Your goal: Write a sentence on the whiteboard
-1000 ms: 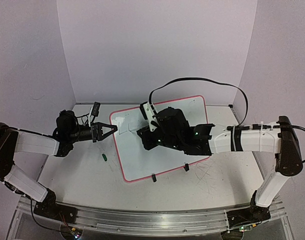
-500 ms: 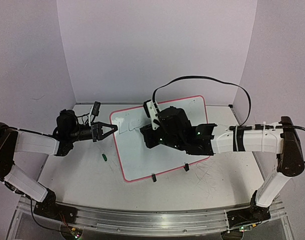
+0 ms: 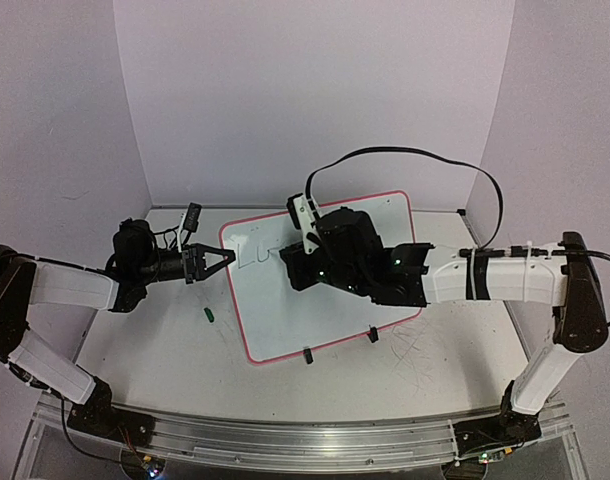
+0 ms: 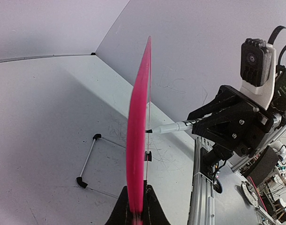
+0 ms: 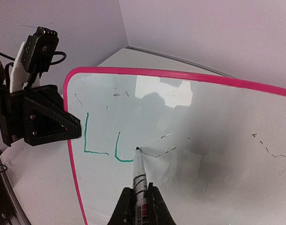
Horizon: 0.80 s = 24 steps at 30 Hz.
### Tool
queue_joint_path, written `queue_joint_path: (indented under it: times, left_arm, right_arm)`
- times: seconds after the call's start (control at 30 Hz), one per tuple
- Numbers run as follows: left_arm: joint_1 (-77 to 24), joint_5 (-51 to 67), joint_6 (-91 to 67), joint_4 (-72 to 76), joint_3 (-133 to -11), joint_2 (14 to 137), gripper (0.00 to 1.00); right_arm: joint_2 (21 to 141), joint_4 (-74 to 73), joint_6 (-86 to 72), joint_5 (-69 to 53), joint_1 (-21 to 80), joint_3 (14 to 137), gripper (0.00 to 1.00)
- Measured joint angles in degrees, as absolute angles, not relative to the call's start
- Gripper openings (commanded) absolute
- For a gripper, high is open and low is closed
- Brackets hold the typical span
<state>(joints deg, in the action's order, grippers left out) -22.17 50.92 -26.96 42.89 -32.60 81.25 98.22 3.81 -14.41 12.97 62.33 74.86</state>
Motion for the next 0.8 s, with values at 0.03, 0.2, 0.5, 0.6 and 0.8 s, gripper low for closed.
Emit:
queue_joint_path:
  times: [0.03,0.2,0.5,0.6,0.8]
  left_arm:
    - [-22.2,50.9,-27.0,42.9,-32.6,81.3,0.00]
    - [-22.2,50.9,-26.9,42.9,-32.6,81.3,0.00]
    - [-22.2,50.8,-26.9,42.6,-32.6,81.3,0.00]
    - [-22.2,50.8,-26.9,42.5,-32.6,81.3,0.00]
    - [-22.2,50.8,-26.9,42.5,-32.6,81.3,0.00]
  right_arm:
    - [98.3,3.8,-14.4,13.0,62.3,75.0,0.00]
    - [98.7,3.8,-14.0,12.9,62.3,75.9,0.00]
    - [99.9,4.0,-13.7,12.2,62.3,77.4,0.00]
    - [100.2,4.3,-13.7,11.8,62.3,77.6,0.00]
    - [100.6,4.5,-13.7,11.0,62.3,77.9,0.00]
